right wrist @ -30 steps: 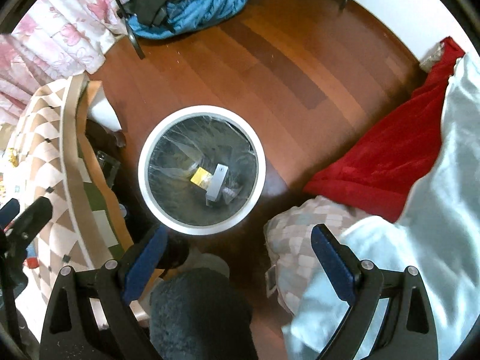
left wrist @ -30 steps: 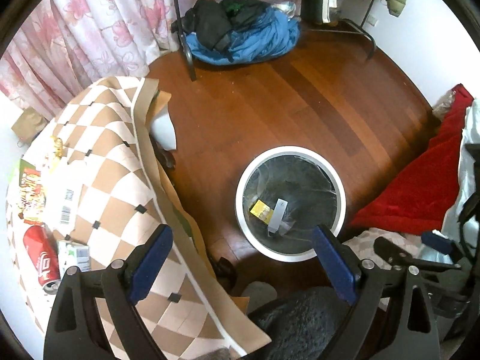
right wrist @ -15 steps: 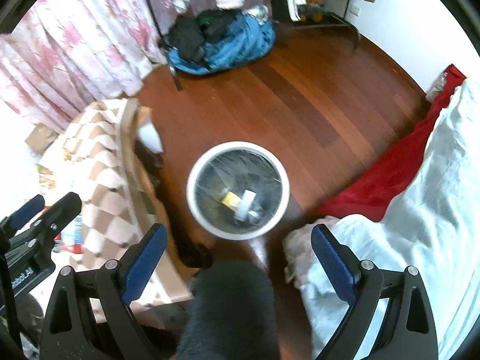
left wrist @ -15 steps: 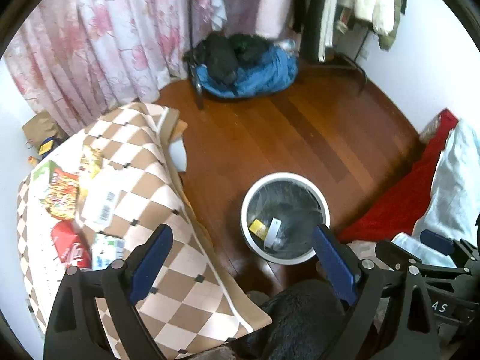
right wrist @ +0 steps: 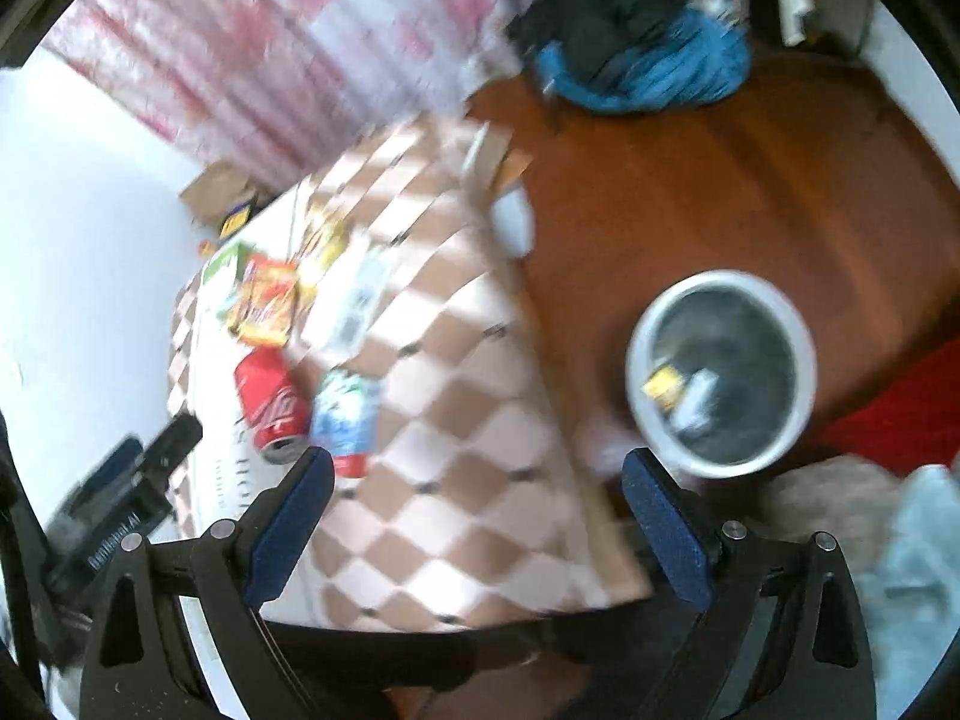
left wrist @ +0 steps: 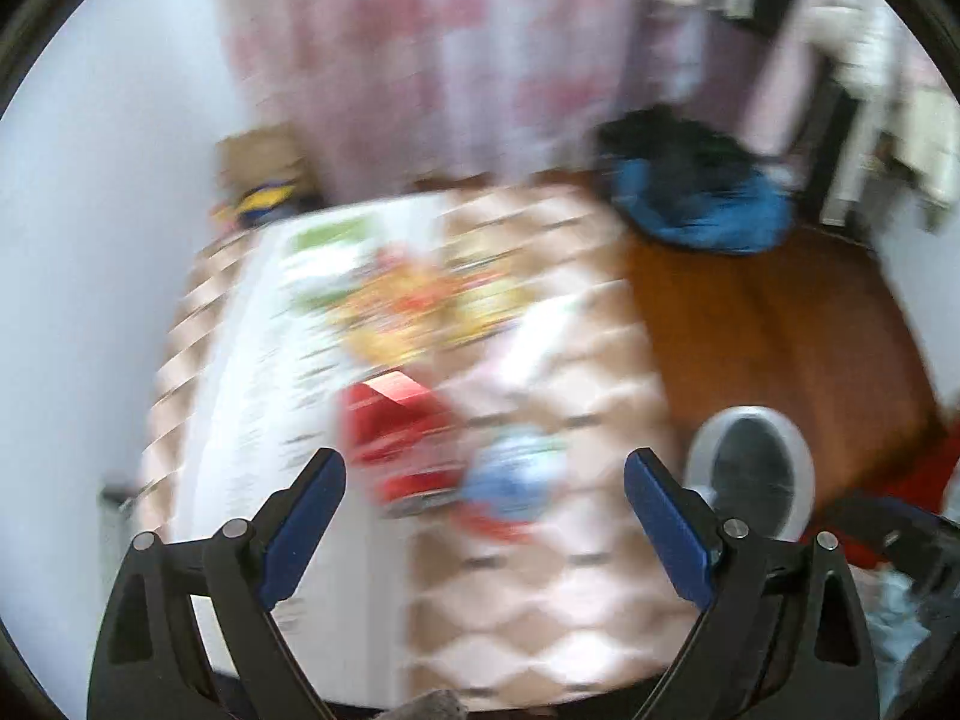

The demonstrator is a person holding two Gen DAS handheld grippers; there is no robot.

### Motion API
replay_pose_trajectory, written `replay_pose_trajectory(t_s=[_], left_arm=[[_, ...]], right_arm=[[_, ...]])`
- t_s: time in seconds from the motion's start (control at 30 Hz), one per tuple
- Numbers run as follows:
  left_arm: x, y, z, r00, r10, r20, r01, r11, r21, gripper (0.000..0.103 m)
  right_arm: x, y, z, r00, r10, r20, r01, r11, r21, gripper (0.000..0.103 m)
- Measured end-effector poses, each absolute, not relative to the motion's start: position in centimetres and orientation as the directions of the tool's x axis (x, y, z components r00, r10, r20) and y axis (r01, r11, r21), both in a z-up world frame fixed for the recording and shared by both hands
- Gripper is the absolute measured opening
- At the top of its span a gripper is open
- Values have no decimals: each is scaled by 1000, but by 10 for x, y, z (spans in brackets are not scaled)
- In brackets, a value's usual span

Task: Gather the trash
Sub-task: 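Move both open tools back over the table toward the remaining items, then grasp the milk carton with the right tool while the left tool grasps the red can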

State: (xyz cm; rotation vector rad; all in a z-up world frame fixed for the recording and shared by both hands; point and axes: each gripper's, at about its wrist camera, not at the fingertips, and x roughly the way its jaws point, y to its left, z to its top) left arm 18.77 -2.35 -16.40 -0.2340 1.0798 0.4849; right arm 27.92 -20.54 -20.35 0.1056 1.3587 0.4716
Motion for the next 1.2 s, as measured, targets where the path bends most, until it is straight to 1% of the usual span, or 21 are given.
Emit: replay_pose_trajectory(t_s=[0.13,0.17,0.2,0.23,0.33,0.4,0.43,0.5,0.53,0.57,0.6,0.67,0.73,0.83,0.87,0.9,0.93,0.97,1.07,1.2], left_arm=[[147,45,-213,237,347,-907,-623,771,132,95],[140,56,-222,209,356,-911,-643,752,147,95],[131,71,-234,176,359,-916,-667,728,157,95],[125,80,-240,161,358,-920,-680,716,159,95],[104,106,-261,111,339,-934,-718,677,161,95],[93,115,-267,95,328,-940,-728,667,159,95],[90,118,-269,94,322,-942,-729,667,155,95],[88,121,-270,100,313,-944,-727,671,145,95],[92,121,-270,110,305,-946,-723,677,134,95],[97,120,-269,118,296,-948,-719,683,124,95],[102,119,-267,133,283,-950,-715,692,106,95],[117,114,-262,165,248,-955,-703,708,63,95],[135,110,-260,197,187,-962,-690,724,-1,95],[162,102,-264,247,76,-966,-672,731,-114,95],[171,98,-267,251,46,-967,-663,736,-137,95],[183,93,-273,247,8,-969,-649,744,-159,95],[191,89,-276,239,-11,-971,-644,747,-167,95],[201,85,-283,234,-51,-971,-636,748,-192,95],[221,78,-299,197,-96,-976,-629,751,-201,95],[237,71,-319,132,-58,-990,-609,783,-127,94]], right_arm=[[276,-137,-266,32,402,-915,-252,889,382,97],[276,-125,-279,17,399,-917,-249,890,383,87],[276,-108,-296,-14,392,-920,-243,891,383,69],[277,-97,-308,-36,394,-918,-230,891,392,64],[278,-73,-333,-65,388,-919,-194,899,393,64],[278,-63,-339,-67,416,-907,-189,887,421,66],[277,-56,-341,-63,403,-913,-205,890,407,70],[273,-46,-339,-39,355,-934,-261,899,352,66],[271,-42,-339,-36,335,-942,-289,899,330,60],[269,-42,-339,-35,313,-949,-307,900,309,36],[269,-44,-338,-36,290,-956,-323,902,286,34],[271,-57,-337,-38,268,-963,-327,907,265,34],[278,-81,-335,-17,235,-972,-315,921,228,34],[289,-109,-339,-52,259,-964,-269,926,264,37],[291,-114,-340,-64,274,-959,-257,925,282,43],[293,-121,-340,-77,300,-951,-237,921,310,62],[294,-122,-340,-75,300,-951,-229,923,309,73],[294,-126,-338,-62,298,-952,-223,926,304,80],[293,-131,-337,-62,298,-953,-216,928,304,80],[291,-130,-343,-60,297,-953,-221,927,303,79]])
